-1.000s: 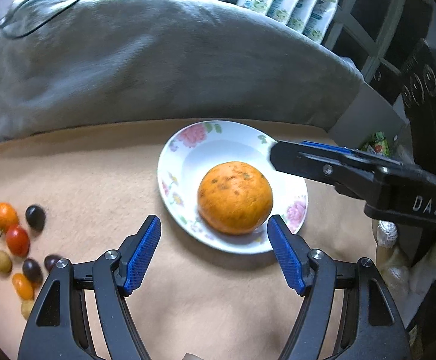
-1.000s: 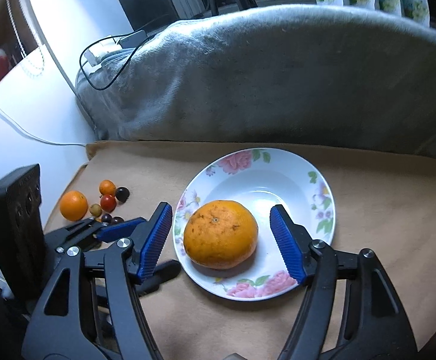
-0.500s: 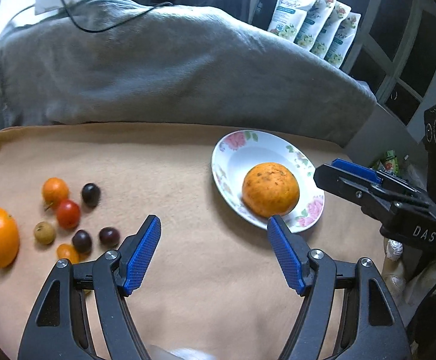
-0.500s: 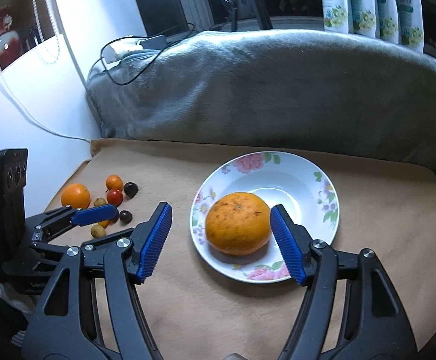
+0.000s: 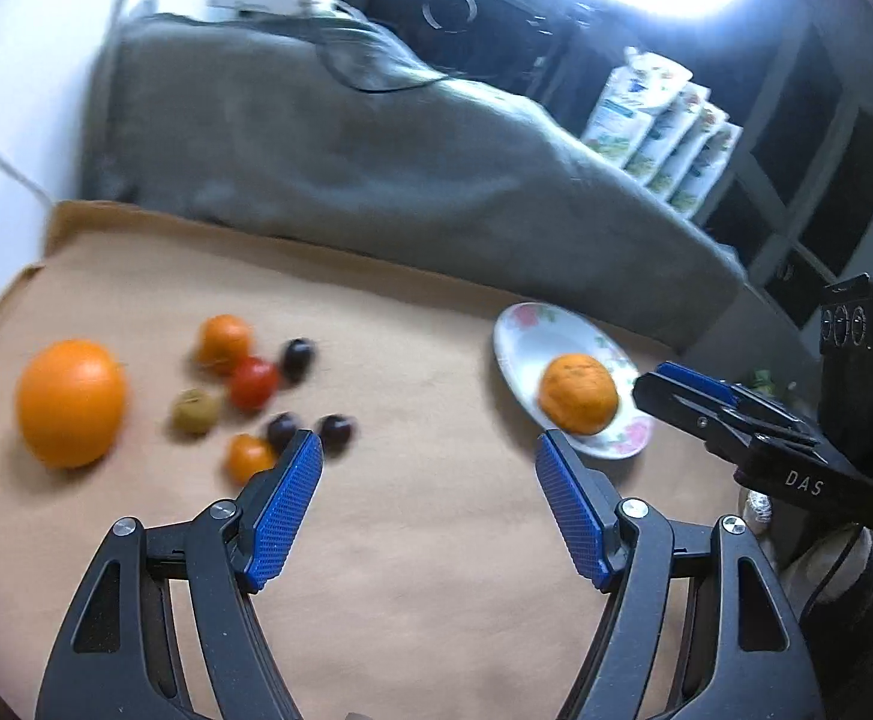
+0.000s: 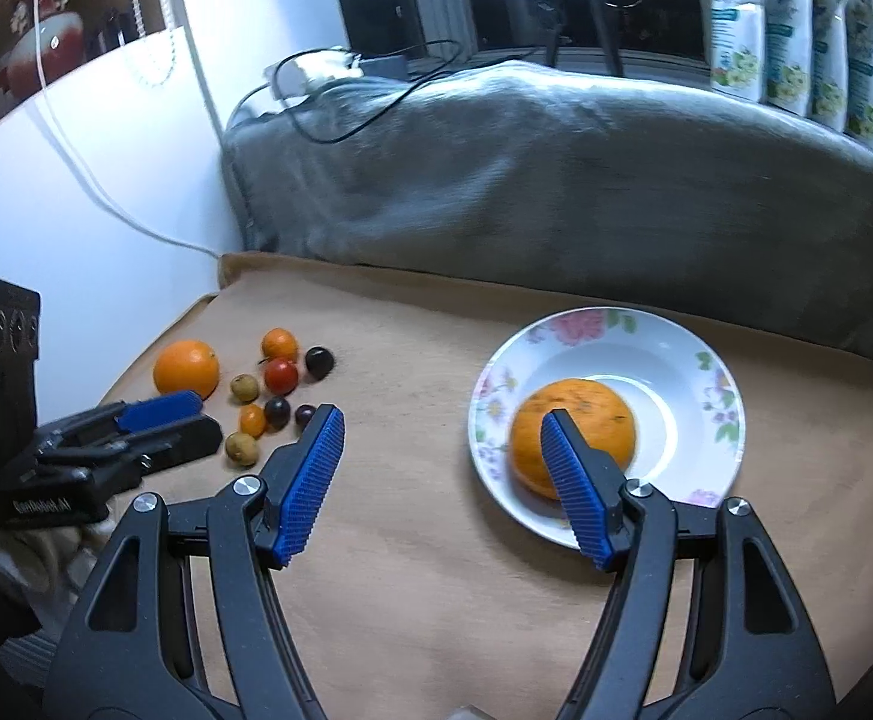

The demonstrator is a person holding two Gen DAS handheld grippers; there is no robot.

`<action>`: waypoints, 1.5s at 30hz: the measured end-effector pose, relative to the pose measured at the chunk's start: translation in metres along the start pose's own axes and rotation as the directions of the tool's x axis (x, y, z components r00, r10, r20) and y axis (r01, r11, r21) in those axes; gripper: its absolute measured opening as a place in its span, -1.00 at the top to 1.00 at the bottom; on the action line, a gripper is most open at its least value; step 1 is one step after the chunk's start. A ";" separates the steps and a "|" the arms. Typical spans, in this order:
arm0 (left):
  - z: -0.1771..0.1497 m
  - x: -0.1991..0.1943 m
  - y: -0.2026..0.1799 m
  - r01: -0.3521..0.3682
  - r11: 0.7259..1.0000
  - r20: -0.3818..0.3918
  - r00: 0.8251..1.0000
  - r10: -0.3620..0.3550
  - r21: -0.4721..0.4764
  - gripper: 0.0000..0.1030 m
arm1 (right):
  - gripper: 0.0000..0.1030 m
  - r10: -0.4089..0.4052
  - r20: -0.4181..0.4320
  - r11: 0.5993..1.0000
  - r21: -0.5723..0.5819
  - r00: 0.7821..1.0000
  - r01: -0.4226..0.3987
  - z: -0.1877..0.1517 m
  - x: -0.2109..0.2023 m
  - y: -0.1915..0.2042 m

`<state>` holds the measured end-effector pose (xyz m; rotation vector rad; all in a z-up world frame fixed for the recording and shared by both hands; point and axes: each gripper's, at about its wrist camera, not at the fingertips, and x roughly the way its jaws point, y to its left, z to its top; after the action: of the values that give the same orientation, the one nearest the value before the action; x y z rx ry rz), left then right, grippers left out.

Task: Organize fruits
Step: 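Withdraw the right tool and move it toward the large smooth orange, then close the right tool on the large smooth orange and lift it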

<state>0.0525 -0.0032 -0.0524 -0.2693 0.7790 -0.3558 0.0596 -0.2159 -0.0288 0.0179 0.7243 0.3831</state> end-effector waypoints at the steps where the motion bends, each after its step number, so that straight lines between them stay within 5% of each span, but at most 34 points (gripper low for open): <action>1: 0.000 -0.002 0.005 -0.050 0.999 -0.006 0.999 0.050 0.006 -0.43 | -0.38 0.004 -0.004 1.000 -0.007 1.000 -0.004 0.000 0.002 0.004; 4: -0.003 -0.006 0.019 -0.168 0.986 -0.029 0.985 0.168 0.017 -0.43 | -0.38 0.016 -0.016 0.999 -0.034 1.000 -0.017 0.003 0.012 0.020; 18: -0.019 -0.020 0.109 -0.390 0.912 -0.110 0.919 0.377 -0.126 -0.43 | -0.38 0.125 -0.127 0.982 -0.126 0.984 -0.141 0.025 0.074 0.093; 34: -0.018 -0.022 0.150 -0.301 0.925 -0.092 0.953 0.287 -0.230 -0.39 | -0.38 0.339 -0.286 0.933 -0.017 0.896 -0.359 0.047 0.154 0.146; 45: -0.008 -0.015 0.153 -0.292 0.929 -0.082 0.956 0.281 -0.226 -0.35 | -0.38 0.426 -0.355 0.898 0.057 0.832 -0.436 0.055 0.196 0.167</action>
<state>0.0693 0.1412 -0.1044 -0.3655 0.8958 0.0091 0.1727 0.0138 -0.0888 0.0904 1.0832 0.8476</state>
